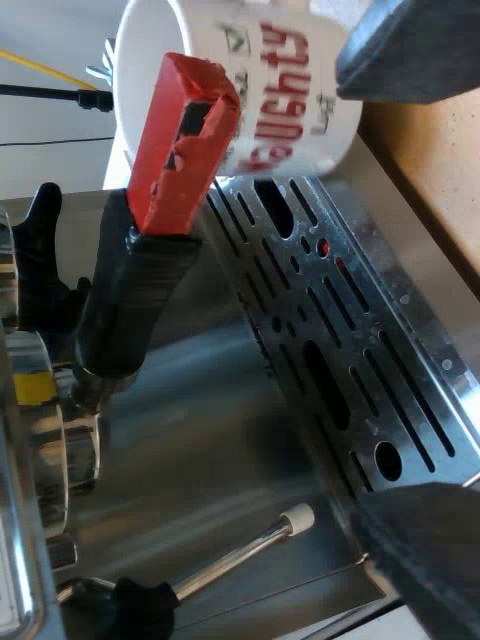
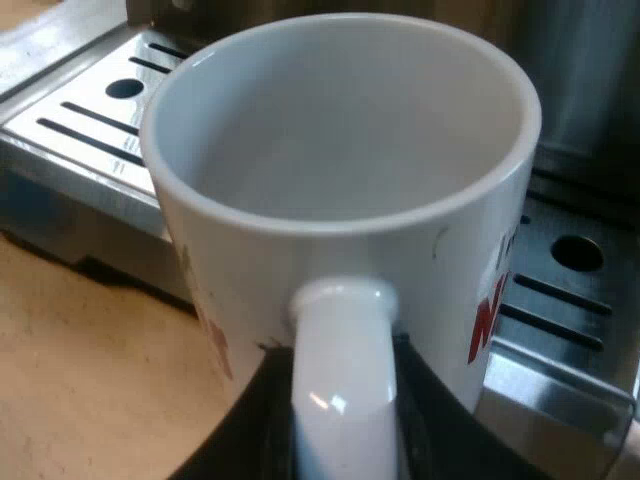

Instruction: Place mug into machine

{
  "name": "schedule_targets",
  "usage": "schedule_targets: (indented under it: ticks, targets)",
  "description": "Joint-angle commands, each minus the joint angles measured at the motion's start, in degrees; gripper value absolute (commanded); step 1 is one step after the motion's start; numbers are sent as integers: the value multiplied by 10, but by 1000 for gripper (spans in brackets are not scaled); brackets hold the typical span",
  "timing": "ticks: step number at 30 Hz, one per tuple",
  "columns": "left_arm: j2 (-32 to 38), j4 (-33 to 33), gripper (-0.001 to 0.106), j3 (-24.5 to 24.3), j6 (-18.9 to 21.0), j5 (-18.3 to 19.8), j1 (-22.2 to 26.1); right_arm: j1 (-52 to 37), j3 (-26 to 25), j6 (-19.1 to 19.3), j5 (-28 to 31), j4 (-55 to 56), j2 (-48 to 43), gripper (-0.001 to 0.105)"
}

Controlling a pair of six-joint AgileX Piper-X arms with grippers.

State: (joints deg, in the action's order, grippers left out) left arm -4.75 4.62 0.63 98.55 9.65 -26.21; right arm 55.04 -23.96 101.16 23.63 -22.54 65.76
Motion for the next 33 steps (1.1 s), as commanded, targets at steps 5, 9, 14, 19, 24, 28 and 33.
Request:
schedule_targets:
  ticks: [5,9,14,19,24,28,33]
  targets:
    - [1,-8,78,2,1,5,-3,-1,-80,1,-1,-95,102,0]
    - [1,-8,78,2,1,5,-3,-1,-114,1,-21,-103,151,0]
    - [1,-8,78,2,2,7,-3,-1,-156,0,-20,-103,199,0]
    - [1,-8,78,2,2,31,-3,-1,-216,-24,-15,-103,258,0]
    - [1,-8,78,2,5,31,-3,-1,-248,-24,24,-103,287,5]
    - [1,-8,78,2,6,31,-3,-1,-253,-24,40,-102,292,30]
    - [1,-8,78,2,6,31,-3,5,-253,-24,46,-102,288,50]
